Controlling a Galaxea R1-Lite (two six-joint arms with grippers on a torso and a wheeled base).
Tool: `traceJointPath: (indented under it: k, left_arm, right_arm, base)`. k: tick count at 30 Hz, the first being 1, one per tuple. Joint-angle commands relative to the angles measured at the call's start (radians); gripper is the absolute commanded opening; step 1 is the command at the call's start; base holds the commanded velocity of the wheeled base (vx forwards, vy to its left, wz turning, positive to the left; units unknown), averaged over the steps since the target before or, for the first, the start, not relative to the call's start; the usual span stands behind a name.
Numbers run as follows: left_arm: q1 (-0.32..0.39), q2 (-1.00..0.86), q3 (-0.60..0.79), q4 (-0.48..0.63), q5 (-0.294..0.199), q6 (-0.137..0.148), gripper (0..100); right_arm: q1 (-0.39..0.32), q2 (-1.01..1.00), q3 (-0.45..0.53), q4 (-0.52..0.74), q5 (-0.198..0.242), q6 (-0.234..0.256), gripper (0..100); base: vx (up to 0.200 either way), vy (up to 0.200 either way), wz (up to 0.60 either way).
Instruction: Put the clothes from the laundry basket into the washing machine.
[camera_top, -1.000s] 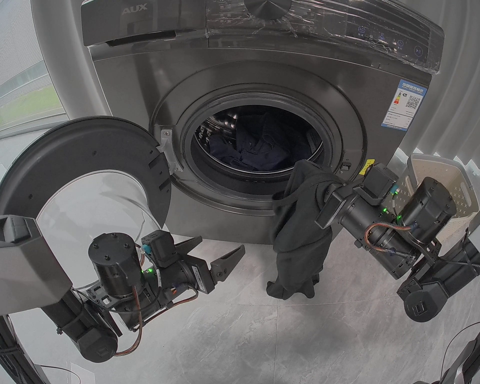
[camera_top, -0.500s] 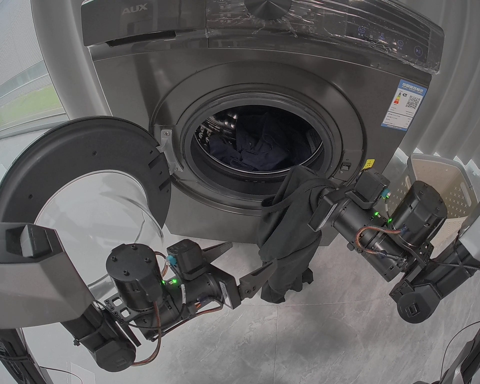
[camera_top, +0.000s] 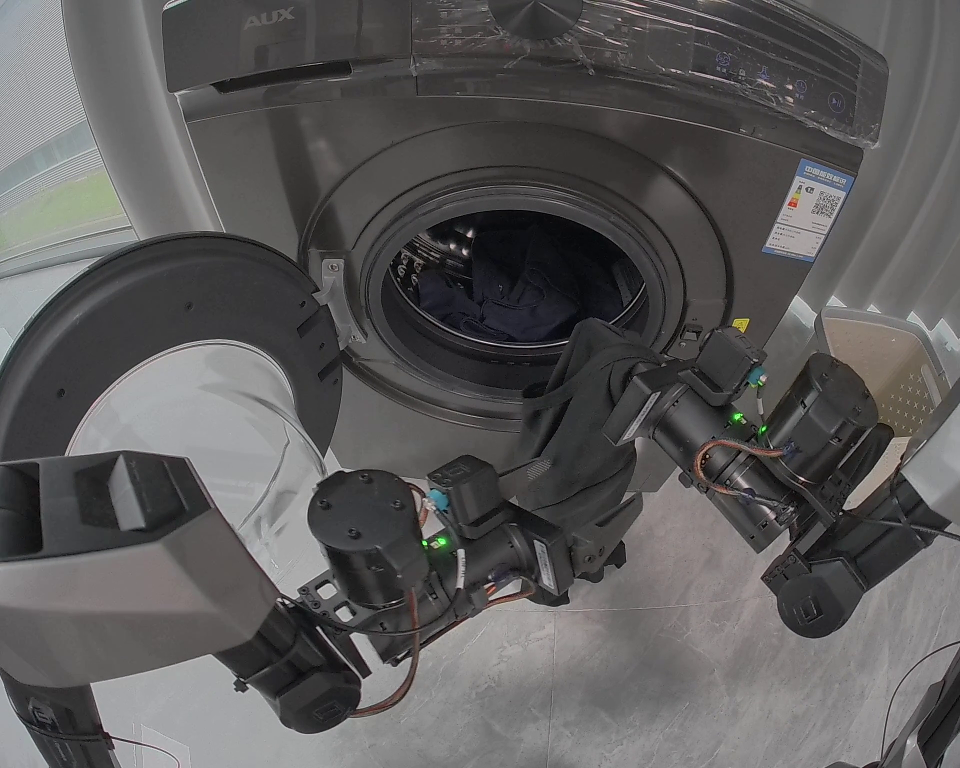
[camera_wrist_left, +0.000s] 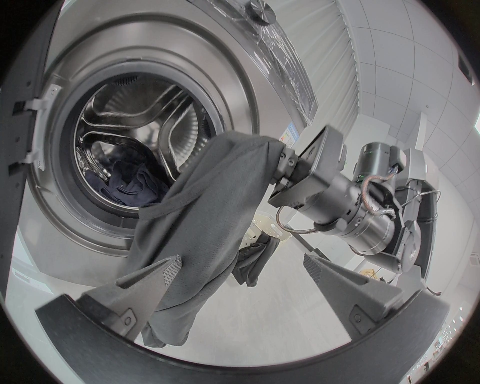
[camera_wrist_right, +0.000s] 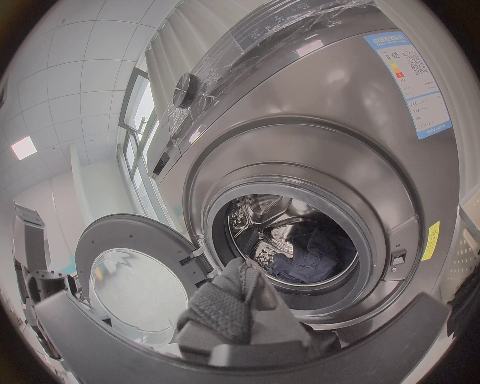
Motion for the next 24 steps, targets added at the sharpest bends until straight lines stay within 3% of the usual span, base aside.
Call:
traceJointPath:
  k: [1,8,13,18,24]
  left_arm:
    - [-0.012,0.098,-0.088,0.016,0.004,-0.003,100]
    - [0.016,0.175,-0.215,0.045,0.028,0.000,100]
    - [0.048,0.187,-0.234,0.067,0.076,0.013,100]
    - [0.083,0.187,-0.278,0.104,0.096,0.042,100]
    - [0.100,0.203,-0.311,0.127,0.119,0.050,100]
  right_arm:
    - [0.001,0.006,-0.006,-0.002,-0.005,0.001,0]
    - [0.001,0.006,-0.006,-0.002,-0.007,0.003,0]
    - [0.002,0.004,-0.012,-0.002,-0.008,0.003,0]
    - [0.013,0.003,-0.011,-0.002,-0.013,0.003,0]
    - [0.014,-0.003,-0.011,-0.002,-0.013,0.001,0]
  base:
    - [0.000,0.000,0.00]
    - [0.000,0.000,0.00]
    - [0.000,0.000,0.00]
    - [0.000,0.000,0.00]
    - [0.000,0.000,0.00]
